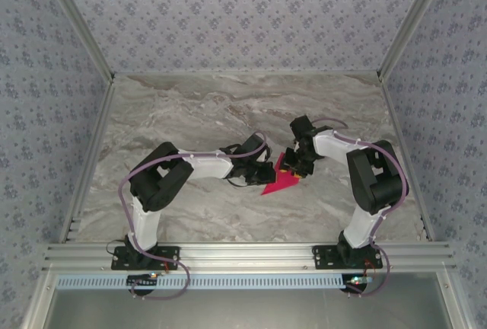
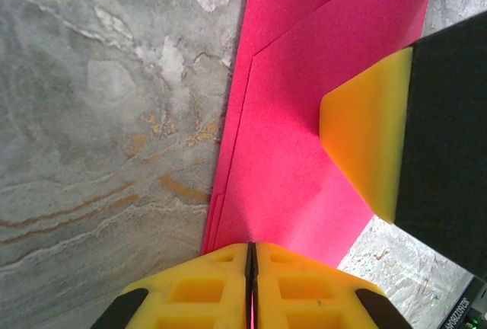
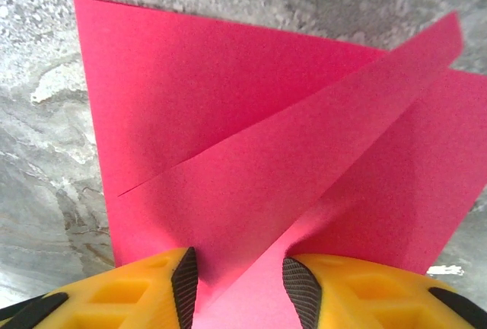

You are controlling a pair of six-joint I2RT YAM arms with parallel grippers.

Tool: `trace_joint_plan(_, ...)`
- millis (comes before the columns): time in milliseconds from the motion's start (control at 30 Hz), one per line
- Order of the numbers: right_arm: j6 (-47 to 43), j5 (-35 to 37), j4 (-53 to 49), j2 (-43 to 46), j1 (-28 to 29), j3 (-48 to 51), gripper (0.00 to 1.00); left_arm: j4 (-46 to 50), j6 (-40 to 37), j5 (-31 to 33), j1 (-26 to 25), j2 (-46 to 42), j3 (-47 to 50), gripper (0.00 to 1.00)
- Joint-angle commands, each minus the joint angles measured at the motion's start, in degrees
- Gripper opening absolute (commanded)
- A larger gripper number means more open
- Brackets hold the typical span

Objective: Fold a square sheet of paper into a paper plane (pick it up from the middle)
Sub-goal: Fourth fold the wing at the center of the table.

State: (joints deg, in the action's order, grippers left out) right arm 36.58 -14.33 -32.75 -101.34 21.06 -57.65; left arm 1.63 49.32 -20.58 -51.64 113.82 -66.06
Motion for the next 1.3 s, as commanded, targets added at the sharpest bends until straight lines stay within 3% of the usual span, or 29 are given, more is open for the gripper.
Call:
trace_joint_plan(0, -0.07, 5.97, 1.10, -7.02, 0.40, 3.79, 0.45, 3.60, -1.50, 2.11, -0.16, -1.25, -0.91, 0.10)
trace_joint_plan(900, -0.07, 6.51, 0.93, -8.09, 0.74, 3.40, 0.50, 6.29, -1.65, 4.06, -0.66, -0.59, -1.06, 0.09)
trace_joint_plan(1267, 0.52, -0.07, 2.89, -0.89, 0.22, 2.81, 0.48, 12.69, -2.55, 6.25, -1.80, 2.45, -1.81, 0.04)
